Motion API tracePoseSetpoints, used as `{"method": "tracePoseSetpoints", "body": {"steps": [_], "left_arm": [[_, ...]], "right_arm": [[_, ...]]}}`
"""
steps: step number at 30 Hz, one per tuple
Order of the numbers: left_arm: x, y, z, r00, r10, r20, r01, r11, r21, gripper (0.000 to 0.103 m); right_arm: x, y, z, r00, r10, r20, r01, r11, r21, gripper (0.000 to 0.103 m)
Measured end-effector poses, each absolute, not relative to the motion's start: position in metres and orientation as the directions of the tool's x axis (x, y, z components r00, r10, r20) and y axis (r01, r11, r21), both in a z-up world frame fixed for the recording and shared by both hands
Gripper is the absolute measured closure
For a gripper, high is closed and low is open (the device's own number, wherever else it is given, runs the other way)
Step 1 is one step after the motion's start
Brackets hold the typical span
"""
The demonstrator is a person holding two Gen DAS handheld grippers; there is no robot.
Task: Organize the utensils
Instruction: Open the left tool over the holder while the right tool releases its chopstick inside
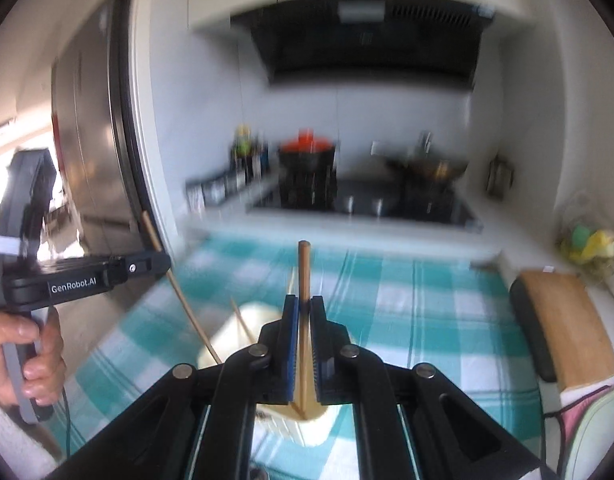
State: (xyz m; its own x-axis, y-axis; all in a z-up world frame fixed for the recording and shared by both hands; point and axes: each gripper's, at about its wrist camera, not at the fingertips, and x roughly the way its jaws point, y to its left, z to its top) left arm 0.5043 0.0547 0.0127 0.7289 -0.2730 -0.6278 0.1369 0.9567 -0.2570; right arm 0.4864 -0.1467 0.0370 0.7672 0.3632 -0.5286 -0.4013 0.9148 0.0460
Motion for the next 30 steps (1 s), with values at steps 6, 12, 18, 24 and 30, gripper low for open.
{"method": "tracePoseSetpoints", "body": {"steps": [6, 12, 18, 24, 30], "left_arm": [[0.521, 0.047, -0.014, 0.679, -0.253, -0.689, 0.092, 0.961, -0.262, 0.092], [0.476, 0.059, 0.001, 0.687, -0.229, -0.690, 0.130, 0.972, -0.193, 0.040], [0.392, 0.080, -0.035, 0.628, -0.136, -0.766, 0.153, 0.987, -0.050, 0.016], [0.316, 0.094, -0.131, 0.556, -0.092, -0.826, 0.055, 0.996, -0.074, 0.015], [0.306, 0.101, -0.185, 0.557, -0.033, -0.830, -0.070, 0.994, -0.087, 0.015]], "right_arm": [[0.522, -0.133, 0.004, 0.676, 0.353, -0.647, -0.391, 0.916, 0.091, 0.094], [0.496, -0.149, 0.024, 0.712, 0.402, -0.576, -0.391, 0.908, 0.151, 0.061], [0.435, -0.190, 0.007, 0.700, 0.337, -0.630, -0.397, 0.916, 0.049, 0.051], [0.371, -0.239, -0.103, 0.659, 0.149, -0.737, -0.294, 0.953, -0.071, 0.050], [0.343, -0.256, -0.179, 0.615, 0.041, -0.787, -0.188, 0.978, -0.095, 0.050]]}}
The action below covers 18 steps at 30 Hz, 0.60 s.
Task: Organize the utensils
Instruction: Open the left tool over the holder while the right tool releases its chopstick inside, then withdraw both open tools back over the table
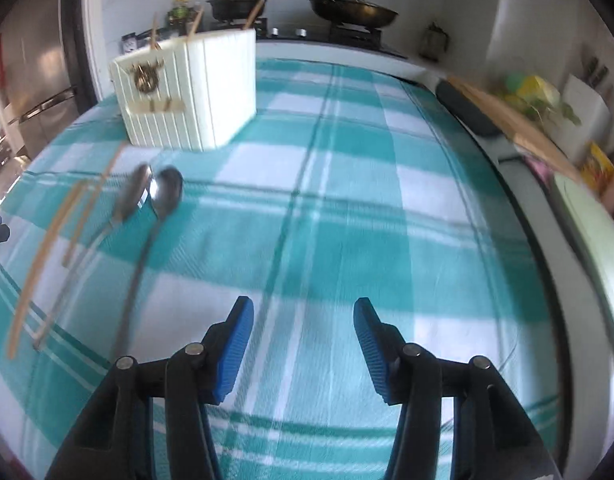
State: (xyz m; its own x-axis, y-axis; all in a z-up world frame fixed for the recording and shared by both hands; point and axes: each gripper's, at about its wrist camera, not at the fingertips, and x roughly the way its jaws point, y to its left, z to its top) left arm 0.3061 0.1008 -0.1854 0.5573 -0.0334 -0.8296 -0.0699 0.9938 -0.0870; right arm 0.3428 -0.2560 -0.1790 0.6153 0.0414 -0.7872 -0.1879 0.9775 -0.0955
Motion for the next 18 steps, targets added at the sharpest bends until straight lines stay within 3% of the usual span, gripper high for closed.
{"method": "tracePoseSetpoints", "body": {"steps": [11, 18], "left_arm": [[0.313, 0.107, -0.206, 0.586, 0.042, -0.809, -0.117, 0.993, -0.033, 0.015], [0.315, 0.115, -0.210, 0.585, 0.077, -0.808, -0.169, 0.985, -0.028, 0.006]], "right_arm": [[0.336, -0.261, -0.194, 0.628, 0.044, -0.777, -0.149, 0.987, -0.064, 0.047], [0.335, -0.265, -0.197, 0.623, 0.065, -0.779, -0.145, 0.989, -0.033, 0.046]]}}
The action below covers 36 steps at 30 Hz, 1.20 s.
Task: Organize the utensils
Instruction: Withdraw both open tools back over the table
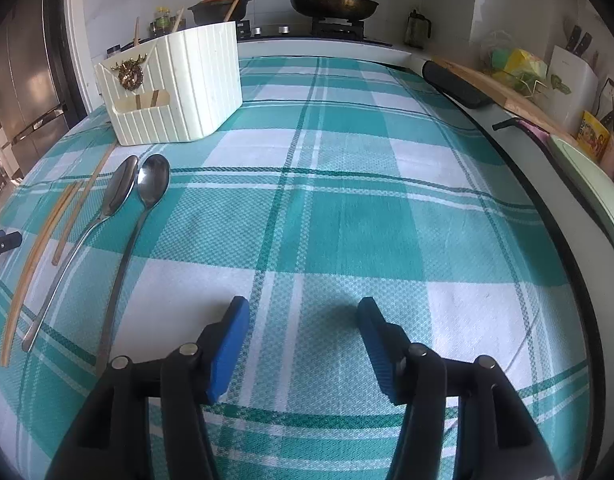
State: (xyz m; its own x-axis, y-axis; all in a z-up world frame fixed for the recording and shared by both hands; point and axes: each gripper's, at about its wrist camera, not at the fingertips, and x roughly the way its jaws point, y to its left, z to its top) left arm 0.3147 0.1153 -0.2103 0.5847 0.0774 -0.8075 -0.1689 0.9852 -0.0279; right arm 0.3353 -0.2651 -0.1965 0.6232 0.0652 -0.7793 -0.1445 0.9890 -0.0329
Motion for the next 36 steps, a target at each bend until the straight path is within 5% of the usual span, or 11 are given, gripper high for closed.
{"method": "tracePoseSetpoints", "body": {"steps": [15, 21, 36], "left_arm": [[0.314, 0.116, -0.209, 0.581, 0.095, -0.808, -0.197, 0.980, -0.027, 0.001], [0.301, 0.090, -0.187, 0.638, -0.047, -0.768, -0.170, 0.965, -0.200, 0.001], [0.315, 0.052, -0.205, 0.564, 0.041, -0.825, -0.189, 0.979, -0.081, 0.001]], "right_arm": [[0.335, -0.266, -0.196, 0.623, 0.068, -0.779, -0.145, 0.989, -0.030, 0.045], [0.336, -0.266, -0.196, 0.623, 0.068, -0.779, -0.145, 0.989, -0.030, 0.045], [0.336, -0.266, -0.196, 0.623, 0.069, -0.779, -0.146, 0.989, -0.029, 0.045]]}}
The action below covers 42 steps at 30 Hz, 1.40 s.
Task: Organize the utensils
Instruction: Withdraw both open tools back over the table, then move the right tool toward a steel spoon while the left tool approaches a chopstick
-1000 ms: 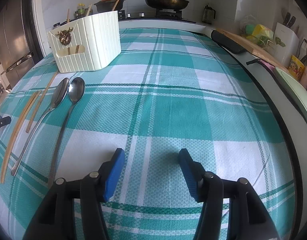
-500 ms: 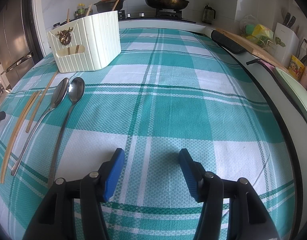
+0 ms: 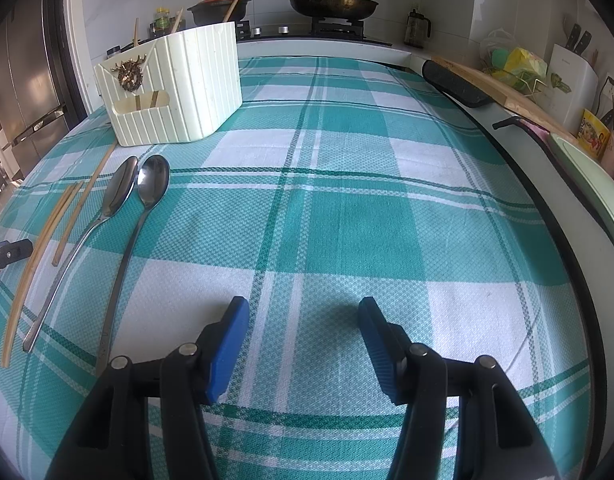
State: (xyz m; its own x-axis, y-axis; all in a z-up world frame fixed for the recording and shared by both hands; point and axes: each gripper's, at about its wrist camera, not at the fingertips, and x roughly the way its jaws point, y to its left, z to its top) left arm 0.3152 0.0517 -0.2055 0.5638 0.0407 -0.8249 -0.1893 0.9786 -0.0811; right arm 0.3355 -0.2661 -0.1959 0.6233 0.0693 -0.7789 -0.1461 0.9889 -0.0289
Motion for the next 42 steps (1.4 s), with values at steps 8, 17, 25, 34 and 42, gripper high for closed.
{"method": "tracePoseSetpoints", "body": {"steps": [8, 17, 25, 34, 42], "left_arm": [[0.318, 0.050, -0.207, 0.557, 0.053, -0.829, -0.203, 0.977, -0.073, 0.000], [0.320, 0.050, -0.207, 0.550, 0.083, -0.831, -0.250, 0.966, -0.069, 0.000], [0.319, 0.043, -0.209, 0.533, 0.118, -0.838, -0.240, 0.971, -0.016, 0.001], [0.311, 0.049, -0.204, 0.540, 0.098, -0.836, -0.212, 0.977, -0.023, 0.018], [0.310, 0.048, -0.204, 0.561, 0.088, -0.823, -0.169, 0.986, -0.010, 0.025]], "right_arm": [[0.336, -0.266, -0.196, 0.623, 0.069, -0.779, -0.146, 0.989, -0.029, 0.045], [0.335, -0.266, -0.196, 0.624, 0.069, -0.779, -0.147, 0.989, -0.029, 0.045], [0.335, -0.266, -0.196, 0.624, 0.071, -0.779, -0.147, 0.989, -0.028, 0.045], [0.331, -0.254, -0.185, 0.631, 0.069, -0.773, -0.143, 0.989, -0.028, 0.045], [0.343, -0.159, -0.184, 0.517, 0.247, -0.820, -0.398, 0.917, 0.025, 0.072]]}}
